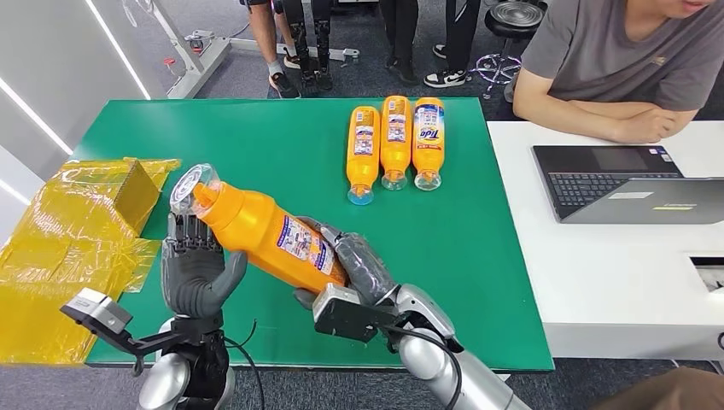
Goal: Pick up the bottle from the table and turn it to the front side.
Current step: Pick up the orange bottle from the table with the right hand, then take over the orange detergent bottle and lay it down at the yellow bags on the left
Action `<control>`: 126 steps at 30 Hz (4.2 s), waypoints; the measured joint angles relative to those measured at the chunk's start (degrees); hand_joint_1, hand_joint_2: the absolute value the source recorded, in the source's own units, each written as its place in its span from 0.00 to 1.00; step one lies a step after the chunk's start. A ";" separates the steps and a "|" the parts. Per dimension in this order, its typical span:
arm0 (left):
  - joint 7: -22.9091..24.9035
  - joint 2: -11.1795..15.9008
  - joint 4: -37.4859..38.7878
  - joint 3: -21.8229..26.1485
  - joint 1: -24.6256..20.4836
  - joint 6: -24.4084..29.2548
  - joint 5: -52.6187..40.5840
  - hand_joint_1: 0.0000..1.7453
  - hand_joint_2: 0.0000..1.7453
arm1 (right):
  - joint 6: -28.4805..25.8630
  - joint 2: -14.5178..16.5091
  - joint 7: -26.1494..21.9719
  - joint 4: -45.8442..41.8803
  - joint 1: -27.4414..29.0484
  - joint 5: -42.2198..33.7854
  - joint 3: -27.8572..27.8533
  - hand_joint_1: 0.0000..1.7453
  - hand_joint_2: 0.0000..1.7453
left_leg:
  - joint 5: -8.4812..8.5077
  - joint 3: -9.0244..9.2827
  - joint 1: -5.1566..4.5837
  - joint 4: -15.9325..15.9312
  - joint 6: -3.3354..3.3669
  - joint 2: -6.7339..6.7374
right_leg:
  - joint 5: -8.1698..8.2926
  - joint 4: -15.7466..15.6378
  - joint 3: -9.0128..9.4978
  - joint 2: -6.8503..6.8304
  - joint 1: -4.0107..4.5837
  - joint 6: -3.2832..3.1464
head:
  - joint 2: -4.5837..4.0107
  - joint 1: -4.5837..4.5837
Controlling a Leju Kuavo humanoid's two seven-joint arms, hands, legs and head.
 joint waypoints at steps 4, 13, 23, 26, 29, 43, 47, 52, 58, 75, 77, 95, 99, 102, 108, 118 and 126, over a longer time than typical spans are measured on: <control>0.11 -0.29 0.91 0.00 -1.18 -0.34 -0.15 0.00 1.00 | 0.08 0.00 1.13 0.00 1.61 2.64 -0.66 1.00 1.00 | 0.00 -0.01 0.00 0.00 0.00 0.00 | 0.00 0.00 0.00 -0.01 0.00 0.00 | 0.00 0.00; -0.07 -0.98 2.62 0.00 -2.25 -0.64 -1.13 0.00 1.00 | 1.15 0.00 2.16 0.28 3.42 5.49 -2.76 1.00 1.00 | 0.00 -0.02 0.00 0.00 0.00 0.00 | 0.00 0.00 0.00 0.00 0.00 0.00 | 0.00 0.00; -0.03 -1.68 3.42 0.00 -1.93 -2.68 -2.45 0.74 1.00 | 0.57 0.02 0.82 0.04 4.62 7.19 -4.82 1.00 1.00 | 0.00 -0.02 0.00 0.00 0.00 0.00 | 0.00 0.00 0.00 0.00 0.00 0.00 | 0.00 0.00; 1.09 -1.80 3.47 0.00 -1.79 -5.64 -1.17 0.19 1.00 | 0.55 0.02 0.18 -0.82 5.39 7.95 -5.21 1.00 1.00 | -0.01 -0.02 0.00 0.00 0.00 0.00 | -0.01 0.00 0.00 0.00 0.00 0.00 | 0.00 0.00; 3.95 -1.88 3.61 0.00 -1.46 -10.48 0.18 0.11 1.00 | 0.28 0.02 -1.17 -1.86 6.09 8.68 -5.64 1.00 1.00 | -0.01 -0.03 0.00 0.00 0.00 0.01 | -0.01 0.00 0.00 0.00 0.00 0.00 | 0.00 0.01; 7.60 -2.75 7.60 0.00 -2.81 -20.51 1.15 0.00 1.00 | 0.49 0.59 -3.69 -2.61 6.41 10.85 -6.81 1.00 1.00 | 0.00 -0.02 0.00 0.00 0.00 0.02 | 0.01 0.01 0.01 0.00 0.00 0.00 | 0.00 0.00; 8.46 -3.15 9.04 0.02 -3.88 -21.54 1.55 0.00 1.00 | 2.66 0.93 -2.03 -1.84 6.10 12.34 -7.30 1.00 1.00 | 0.00 -0.02 0.00 0.00 0.00 0.01 | 0.01 0.01 0.00 0.00 0.00 -0.01 | 0.00 0.00; 8.83 -3.57 10.47 0.05 -4.37 -21.39 1.10 0.00 1.00 | 4.49 1.23 -0.03 -0.44 5.51 13.78 -7.67 1.00 1.00 | 0.00 -0.02 0.00 0.00 0.00 0.02 | 0.01 0.01 0.00 0.01 0.00 -0.01 | 0.00 0.00; 8.90 -3.98 10.73 1.12 -4.84 -18.61 -0.68 0.00 1.00 | 7.58 1.58 1.85 2.25 4.75 15.41 -7.80 1.00 1.00 | 0.00 -0.03 0.00 0.00 0.00 0.01 | 0.00 0.01 0.00 -0.01 0.00 -0.01 | 0.00 0.00; 7.28 -4.13 10.73 1.95 -5.40 -7.58 -7.77 0.04 1.00 | 9.65 2.51 1.89 6.36 3.32 15.61 -6.98 1.00 1.00 | 0.00 -0.03 0.00 0.00 0.00 0.01 | 0.01 0.01 0.00 0.00 0.00 -0.01 | 0.00 0.01; 7.28 -4.14 10.73 1.95 -5.40 -7.23 -8.10 0.54 1.00 | 9.83 2.51 1.84 6.36 3.31 15.55 -6.98 1.00 1.00 | 0.00 -0.03 0.00 0.00 0.00 0.01 | 0.01 0.01 0.00 0.00 0.00 -0.01 | 0.00 0.00; 7.39 -4.88 11.12 1.95 -5.38 -8.81 -8.63 1.00 1.00 | 8.06 2.51 1.25 6.84 3.50 14.99 -7.21 1.00 1.00 | 0.00 -0.04 0.00 0.00 0.00 0.01 | 0.01 0.01 0.00 -0.01 0.00 -0.01 | 0.00 0.00; 7.39 -5.18 11.12 1.95 -5.39 -8.85 -8.49 1.00 1.00 | 8.02 2.52 1.13 6.84 3.61 14.93 -7.20 1.00 1.00 | 0.00 -0.04 0.00 0.00 0.00 0.00 | 0.01 0.01 0.00 -0.01 0.00 -0.01 | 0.00 0.01; 7.39 -5.42 11.12 1.95 -5.40 -9.01 -8.48 1.00 1.00 | 7.35 2.54 0.87 6.83 3.68 15.08 -7.20 1.00 1.00 | 0.00 -0.04 0.00 0.00 0.00 0.00 | 0.01 0.02 0.00 -0.01 0.00 -0.01 | 0.00 0.00; 7.26 -5.60 11.12 2.04 -6.18 -10.10 -8.05 1.00 1.00 | 1.82 2.67 -0.81 6.28 4.22 15.23 -7.20 0.13 1.00 | 0.00 -0.06 0.00 0.00 0.00 -0.02 | 0.01 0.02 0.00 -0.04 0.00 -0.01 | 0.00 0.00; 2.80 -5.44 12.16 2.64 -6.08 -3.08 -10.74 1.00 1.00 | -10.00 4.01 -7.28 -1.37 6.25 3.23 -8.10 0.00 1.00 | 0.00 -0.06 0.01 0.00 0.00 0.01 | 0.01 0.02 -0.03 -0.02 0.00 -0.02 | 0.00 0.01; 4.21 -1.57 9.27 3.67 -5.07 9.85 -25.54 1.00 1.00 | -15.00 3.88 -11.89 -8.89 9.75 -5.36 -8.27 0.00 1.00 | 0.00 -0.07 0.01 -0.02 0.00 0.05 | 0.00 0.02 -0.04 0.01 0.00 -0.02 | 0.00 0.01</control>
